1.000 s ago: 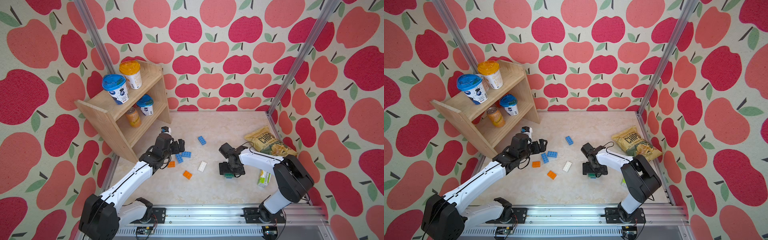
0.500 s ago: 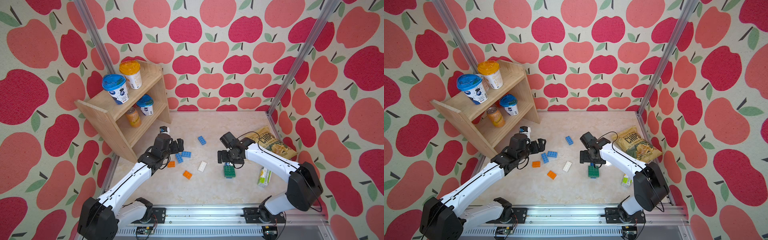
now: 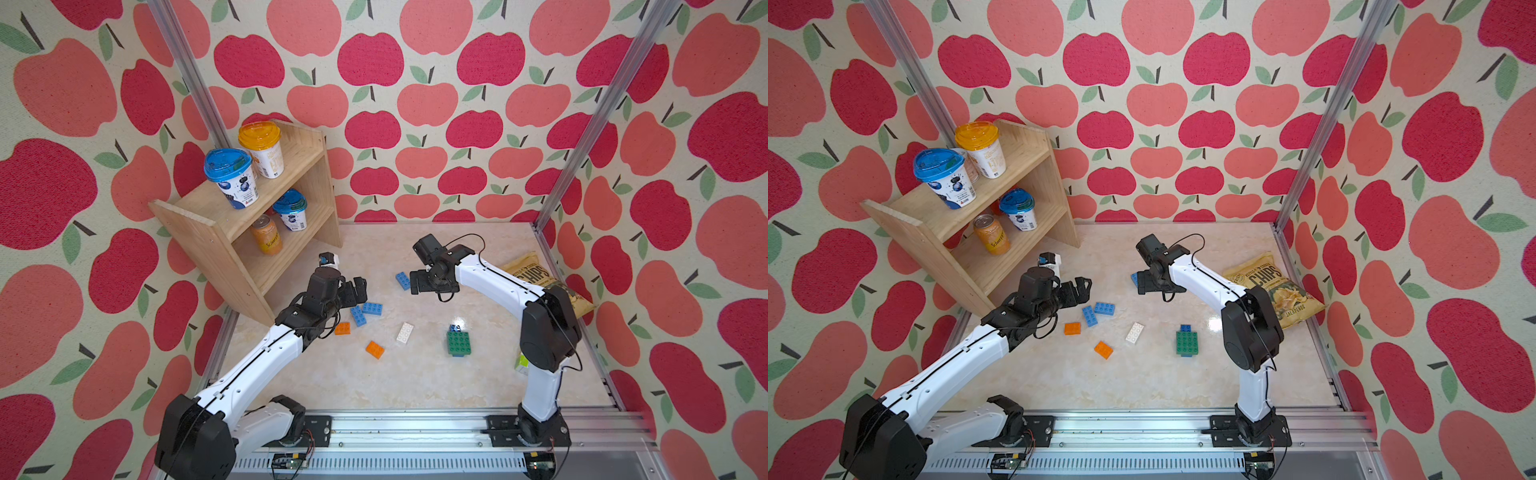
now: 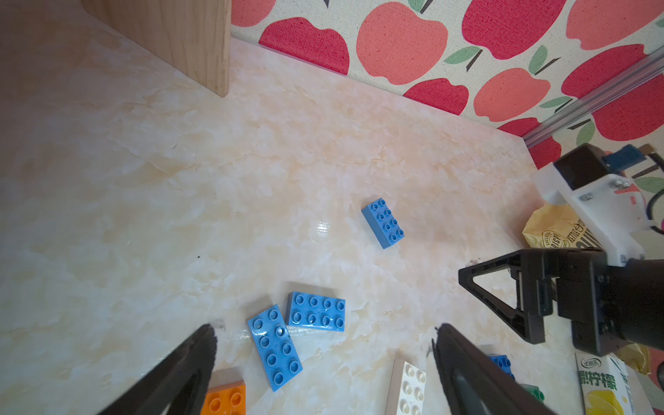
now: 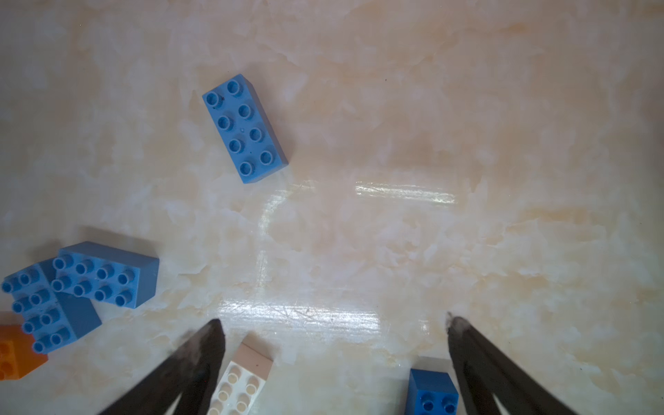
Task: Assemble a rectangle with lego
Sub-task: Pick up the lego brick from the center of the board.
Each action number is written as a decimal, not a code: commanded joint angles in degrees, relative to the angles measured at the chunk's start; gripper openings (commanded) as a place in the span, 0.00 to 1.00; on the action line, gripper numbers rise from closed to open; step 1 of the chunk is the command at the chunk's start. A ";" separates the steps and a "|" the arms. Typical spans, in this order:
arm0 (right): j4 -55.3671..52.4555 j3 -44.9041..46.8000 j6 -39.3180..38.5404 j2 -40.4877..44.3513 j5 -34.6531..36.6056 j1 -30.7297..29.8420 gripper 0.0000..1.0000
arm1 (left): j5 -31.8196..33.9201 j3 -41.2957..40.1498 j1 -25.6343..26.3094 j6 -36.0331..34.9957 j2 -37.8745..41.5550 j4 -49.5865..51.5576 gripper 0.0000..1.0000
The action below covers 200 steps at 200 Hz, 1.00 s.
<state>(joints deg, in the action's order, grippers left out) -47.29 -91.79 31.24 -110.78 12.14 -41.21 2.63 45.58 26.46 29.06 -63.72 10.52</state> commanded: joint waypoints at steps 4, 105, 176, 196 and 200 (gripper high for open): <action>-1.99 -2.90 -5.47 -3.43 -1.36 -1.97 0.99 | 1.33 -0.40 -0.52 0.84 1.06 1.43 0.97; -5.58 0.15 -25.97 -6.68 -10.08 -12.55 1.00 | 0.79 -0.75 -1.06 1.12 1.06 1.60 0.97; -6.91 2.25 -27.63 -8.49 -10.10 -13.02 0.99 | 0.72 -1.11 -1.05 1.51 2.54 1.52 0.97; -7.29 2.28 -27.47 -9.49 -9.55 -13.01 0.98 | 0.67 -1.35 -1.06 1.73 2.77 1.52 0.97; -7.29 2.36 -27.45 -9.53 -9.55 -13.02 0.98 | 0.73 -1.42 -1.06 1.71 2.81 1.52 0.97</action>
<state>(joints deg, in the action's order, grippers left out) -52.29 -90.17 5.10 -118.32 2.28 -54.33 2.72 44.91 25.74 29.80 -62.35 10.96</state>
